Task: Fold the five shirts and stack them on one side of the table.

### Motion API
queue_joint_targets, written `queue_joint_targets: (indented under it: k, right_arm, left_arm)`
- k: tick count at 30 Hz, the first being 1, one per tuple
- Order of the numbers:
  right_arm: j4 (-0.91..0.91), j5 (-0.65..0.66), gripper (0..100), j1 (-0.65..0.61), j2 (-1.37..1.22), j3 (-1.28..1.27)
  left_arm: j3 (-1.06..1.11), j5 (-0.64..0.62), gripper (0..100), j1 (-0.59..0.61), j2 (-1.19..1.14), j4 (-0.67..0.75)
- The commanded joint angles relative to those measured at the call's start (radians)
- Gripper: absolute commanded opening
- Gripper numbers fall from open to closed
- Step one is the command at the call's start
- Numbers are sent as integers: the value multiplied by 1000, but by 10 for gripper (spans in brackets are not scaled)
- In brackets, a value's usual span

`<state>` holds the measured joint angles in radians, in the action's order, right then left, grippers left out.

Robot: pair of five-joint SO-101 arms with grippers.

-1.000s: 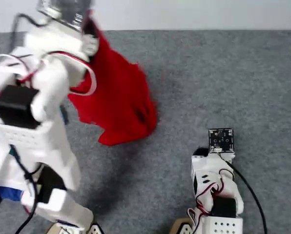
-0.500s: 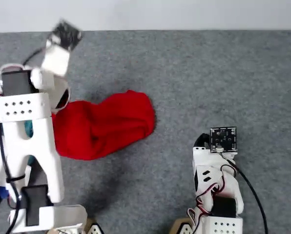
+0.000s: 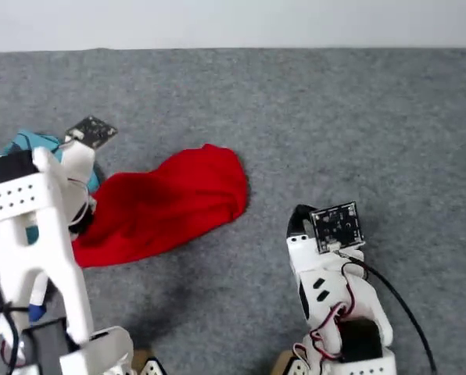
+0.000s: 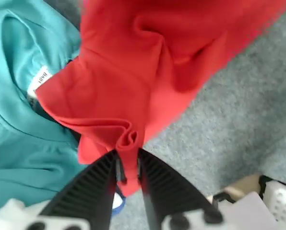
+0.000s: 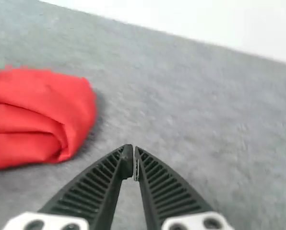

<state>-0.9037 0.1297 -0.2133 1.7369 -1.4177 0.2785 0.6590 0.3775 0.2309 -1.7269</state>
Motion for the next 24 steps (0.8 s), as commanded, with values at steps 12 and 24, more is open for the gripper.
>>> queue_joint_targets:
  k: [12, 24]
  right_arm:
    - [-4, 6, 8, -105, -877, 654]
    - [-62, 152, 9, -116, -1647, 1290]
  left_arm:
    - [268, 51, 5, 11, 250, 68]
    - [446, -41, 5, 12, 345, 235]
